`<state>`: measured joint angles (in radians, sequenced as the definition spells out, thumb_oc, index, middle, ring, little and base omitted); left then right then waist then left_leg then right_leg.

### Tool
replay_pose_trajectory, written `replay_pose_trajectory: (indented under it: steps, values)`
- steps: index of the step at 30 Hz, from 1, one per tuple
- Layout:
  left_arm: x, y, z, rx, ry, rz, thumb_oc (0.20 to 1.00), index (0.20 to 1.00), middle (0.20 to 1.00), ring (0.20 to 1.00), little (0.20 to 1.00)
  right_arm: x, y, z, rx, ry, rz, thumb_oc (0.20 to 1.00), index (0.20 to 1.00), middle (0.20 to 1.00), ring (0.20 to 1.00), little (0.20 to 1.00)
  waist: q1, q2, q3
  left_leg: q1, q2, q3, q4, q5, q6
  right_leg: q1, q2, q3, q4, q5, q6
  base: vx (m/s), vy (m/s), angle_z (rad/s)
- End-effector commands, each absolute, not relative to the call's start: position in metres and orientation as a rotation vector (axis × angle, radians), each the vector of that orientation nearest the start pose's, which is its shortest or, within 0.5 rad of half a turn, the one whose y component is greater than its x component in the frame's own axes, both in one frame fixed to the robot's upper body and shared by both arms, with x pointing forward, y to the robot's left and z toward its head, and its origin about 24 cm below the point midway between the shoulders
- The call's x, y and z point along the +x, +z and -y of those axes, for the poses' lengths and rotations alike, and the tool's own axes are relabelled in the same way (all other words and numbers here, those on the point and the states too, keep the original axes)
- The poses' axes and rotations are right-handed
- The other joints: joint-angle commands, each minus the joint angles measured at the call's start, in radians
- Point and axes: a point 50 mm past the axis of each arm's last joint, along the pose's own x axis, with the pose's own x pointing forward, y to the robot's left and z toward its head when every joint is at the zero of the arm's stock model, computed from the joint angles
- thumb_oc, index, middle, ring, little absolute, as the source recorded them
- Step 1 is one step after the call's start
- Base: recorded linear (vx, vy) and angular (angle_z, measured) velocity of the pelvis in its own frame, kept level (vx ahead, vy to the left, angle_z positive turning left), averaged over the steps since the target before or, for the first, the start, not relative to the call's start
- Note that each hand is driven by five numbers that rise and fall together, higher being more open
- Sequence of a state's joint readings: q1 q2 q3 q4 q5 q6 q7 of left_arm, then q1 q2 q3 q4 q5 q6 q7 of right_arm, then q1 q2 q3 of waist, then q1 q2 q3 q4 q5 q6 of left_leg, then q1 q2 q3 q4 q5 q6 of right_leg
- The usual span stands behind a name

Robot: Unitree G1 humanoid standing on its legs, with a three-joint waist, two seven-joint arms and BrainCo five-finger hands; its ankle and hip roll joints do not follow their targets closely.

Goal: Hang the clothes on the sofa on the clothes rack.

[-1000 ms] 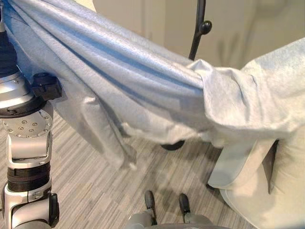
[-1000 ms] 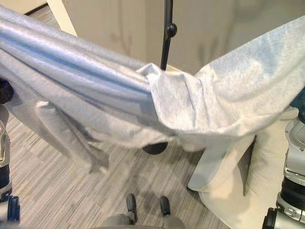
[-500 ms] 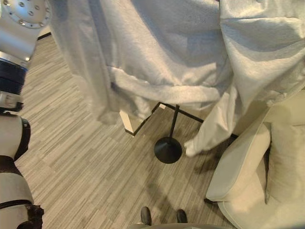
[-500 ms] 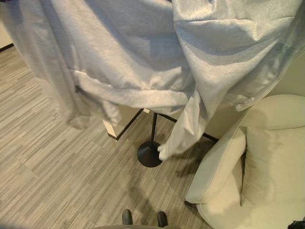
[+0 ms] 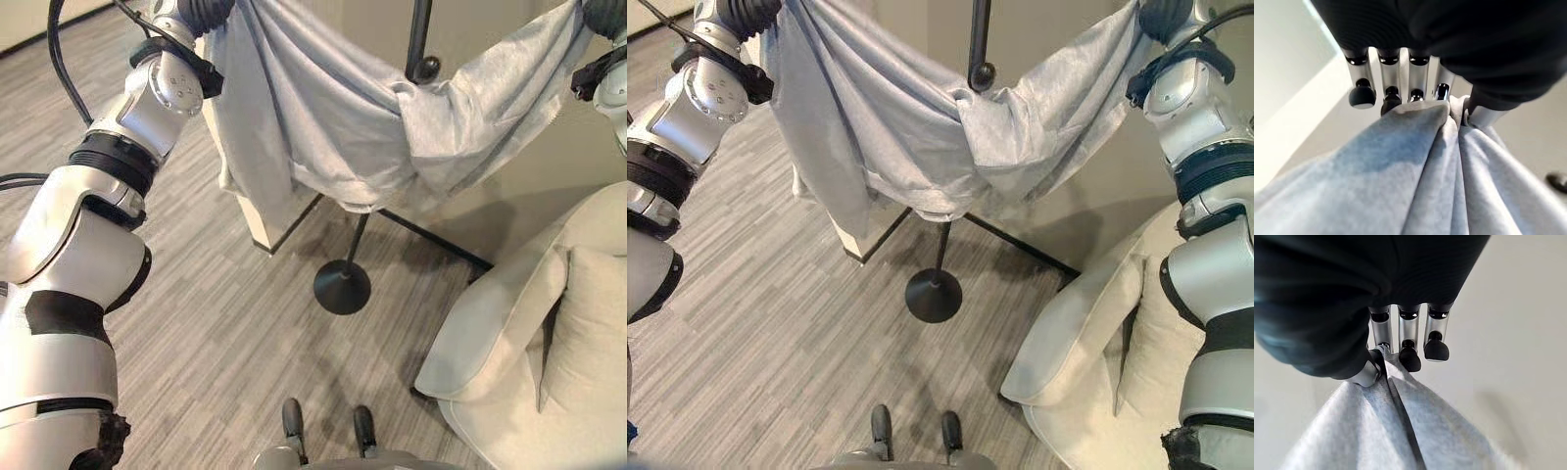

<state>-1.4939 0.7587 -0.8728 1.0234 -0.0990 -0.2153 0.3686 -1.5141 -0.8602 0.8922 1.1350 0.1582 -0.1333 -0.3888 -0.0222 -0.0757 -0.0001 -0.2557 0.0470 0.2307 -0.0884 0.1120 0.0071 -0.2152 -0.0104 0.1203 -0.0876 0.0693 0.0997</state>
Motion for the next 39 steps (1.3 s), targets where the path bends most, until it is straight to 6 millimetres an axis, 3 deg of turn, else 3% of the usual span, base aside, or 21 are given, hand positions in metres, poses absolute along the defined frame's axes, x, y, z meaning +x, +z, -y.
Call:
replay_pose_trajectory:
  steps: [1, 4, 10, 14, 19, 24, 29, 32, 39]
  values:
    - [0.374, 0.425, -0.207, 0.986, 0.454, 0.809, 0.200, 0.200, 0.200, 0.200, 0.200, 0.352, 0.427, 0.293, -0.941, -0.764, 0.622, 0.200, 0.200, 0.200, 0.200, 0.200, 0.030, -0.002, 0.079, 0.049, 0.030, -0.009, 0.001, -0.032, -0.141, 0.032, -0.019, -0.069, 0.000, -0.002, 0.128, 0.00, 0.000, 0.00]
    - [0.372, 0.429, -0.213, 0.975, 0.482, 0.809, 0.200, 0.200, 0.200, 0.200, 0.200, 0.350, 0.427, 0.296, -0.923, -0.774, 0.631, 0.200, 0.200, 0.200, 0.200, 0.200, 0.027, 0.004, 0.082, 0.039, 0.025, -0.012, 0.001, -0.031, -0.141, 0.020, -0.018, -0.065, 0.000, 0.002, 0.131, 0.01, 0.006, 0.00]
    - [0.352, 0.437, -0.209, 0.882, 0.474, 0.982, 0.200, 0.200, 0.200, 0.200, 0.200, 0.337, 0.426, 0.293, -0.908, -0.737, 0.777, 0.200, 0.200, 0.200, 0.200, 0.200, 0.025, 0.016, 0.077, 0.055, 0.014, -0.011, 0.001, -0.043, -0.134, 0.034, -0.020, -0.060, 0.000, -0.005, 0.129, 0.04, 0.043, -0.04]
    - [0.335, 0.424, -0.215, 0.845, 0.455, 1.086, 0.200, 0.200, 0.200, 0.200, 0.200, 0.317, 0.399, 0.297, -0.899, -0.692, 0.897, 0.200, 0.200, 0.200, 0.200, 0.200, 0.015, 0.039, 0.068, 0.098, 0.007, -0.005, 0.001, -0.067, -0.125, 0.070, -0.022, -0.059, 0.000, -0.027, 0.123, 0.06, 0.034, -0.04]
    - [0.323, 0.411, -0.219, 0.801, 0.421, 1.142, 0.200, 0.200, 0.200, 0.200, 0.200, 0.299, 0.364, 0.311, -0.849, -0.686, 0.922, 0.200, 0.200, 0.200, 0.200, 0.200, 0.009, 0.046, 0.057, 0.135, 0.008, 0.003, 0.001, -0.084, -0.123, 0.101, -0.027, -0.064, 0.000, -0.042, 0.119, 0.03, 0.008, -0.03]
    - [0.309, 0.379, -0.234, 0.792, 0.382, 1.139, 0.200, 0.200, 0.200, 0.200, 0.200, 0.275, 0.314, 0.321, -0.787, -0.647, 0.900, 0.200, 0.200, 0.200, 0.200, 0.200, 0.008, 0.047, 0.038, 0.176, 0.010, 0.010, 0.001, -0.102, -0.122, 0.137, -0.028, -0.068, 0.001, -0.058, 0.111, 0.04, -0.016, -0.12]
    - [0.300, 0.352, -0.252, 0.807, 0.383, 1.083, 0.200, 0.200, 0.200, 0.200, 0.200, 0.258, 0.291, 0.320, -0.757, -0.624, 0.908, 0.200, 0.200, 0.200, 0.200, 0.200, 0.010, 0.050, 0.030, 0.199, 0.015, 0.017, 0.001, -0.110, -0.121, 0.155, -0.030, -0.069, 0.002, -0.064, 0.106, 0.01, -0.027, -0.09]
    - [0.288, 0.340, -0.261, 0.779, 0.376, 1.080, 0.200, 0.200, 0.200, 0.200, 0.200, 0.247, 0.286, 0.317, -0.755, -0.618, 0.936, 0.200, 0.200, 0.200, 0.200, 0.200, 0.013, 0.055, 0.021, 0.213, 0.019, 0.021, 0.001, -0.115, -0.122, 0.167, -0.029, -0.069, 0.003, -0.069, 0.102, 0.02, -0.016, -0.02]
    - [0.254, 0.335, -0.270, 0.573, 0.375, 1.192, 0.200, 0.200, 0.200, 0.200, 0.200, 0.224, 0.302, 0.310, -0.770, -0.680, 1.078, 0.200, 0.200, 0.200, 0.200, 0.200, 0.021, 0.059, 0.002, 0.234, 0.024, 0.029, 0.001, -0.121, -0.122, 0.186, -0.027, -0.067, 0.002, -0.074, 0.097, 0.02, -0.016, 0.05]
